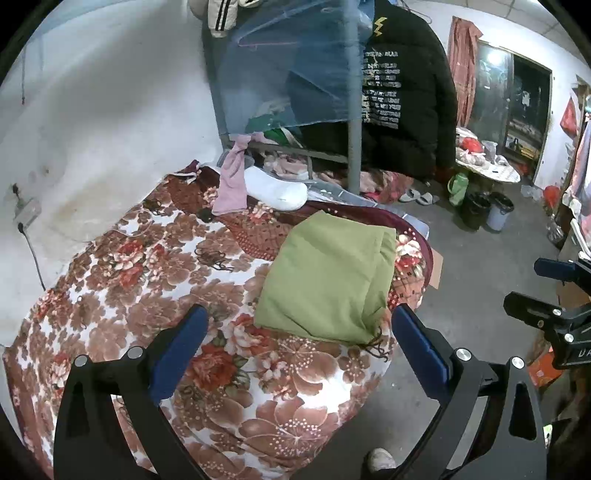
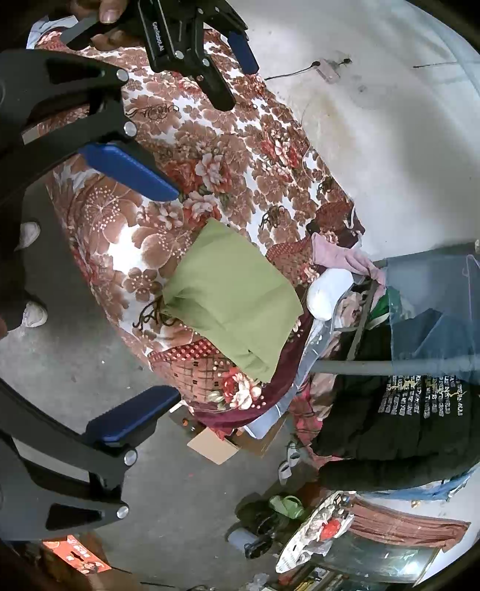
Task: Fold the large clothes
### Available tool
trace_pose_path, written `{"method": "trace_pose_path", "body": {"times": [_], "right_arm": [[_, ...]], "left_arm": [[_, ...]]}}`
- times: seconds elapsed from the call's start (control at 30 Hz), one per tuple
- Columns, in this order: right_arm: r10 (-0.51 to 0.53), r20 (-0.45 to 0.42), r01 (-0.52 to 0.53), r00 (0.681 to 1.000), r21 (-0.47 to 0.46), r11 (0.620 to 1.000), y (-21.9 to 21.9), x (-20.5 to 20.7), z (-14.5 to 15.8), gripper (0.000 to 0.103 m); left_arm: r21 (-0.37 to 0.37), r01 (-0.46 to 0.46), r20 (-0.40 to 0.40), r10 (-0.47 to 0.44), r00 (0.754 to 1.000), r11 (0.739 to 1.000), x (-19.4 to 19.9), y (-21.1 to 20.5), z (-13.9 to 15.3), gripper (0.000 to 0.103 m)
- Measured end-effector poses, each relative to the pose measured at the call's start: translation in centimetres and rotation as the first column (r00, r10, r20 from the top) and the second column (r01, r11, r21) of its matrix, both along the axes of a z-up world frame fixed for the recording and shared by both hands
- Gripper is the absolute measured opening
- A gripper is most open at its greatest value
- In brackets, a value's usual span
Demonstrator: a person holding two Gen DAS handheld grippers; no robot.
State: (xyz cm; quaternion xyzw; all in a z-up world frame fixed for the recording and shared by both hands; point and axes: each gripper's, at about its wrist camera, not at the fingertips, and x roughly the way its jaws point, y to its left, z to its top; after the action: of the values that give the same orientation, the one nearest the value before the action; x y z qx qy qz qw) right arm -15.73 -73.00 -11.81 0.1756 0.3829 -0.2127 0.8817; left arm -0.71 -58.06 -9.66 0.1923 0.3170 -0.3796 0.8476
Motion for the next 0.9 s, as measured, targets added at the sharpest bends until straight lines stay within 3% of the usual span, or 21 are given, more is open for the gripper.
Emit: {"method": "trace_pose_path", "body": {"times": [0.9], "right_arm": [[0.035,-0.023,-0.034,0.999,0.013,0.999,-2.1,2.2,-0.6,0.098]], "left_arm": [[-0.009,0.023,0.0,-0.023,1.0,1.0,1.0,-1.1,0.5,0.098]]}}
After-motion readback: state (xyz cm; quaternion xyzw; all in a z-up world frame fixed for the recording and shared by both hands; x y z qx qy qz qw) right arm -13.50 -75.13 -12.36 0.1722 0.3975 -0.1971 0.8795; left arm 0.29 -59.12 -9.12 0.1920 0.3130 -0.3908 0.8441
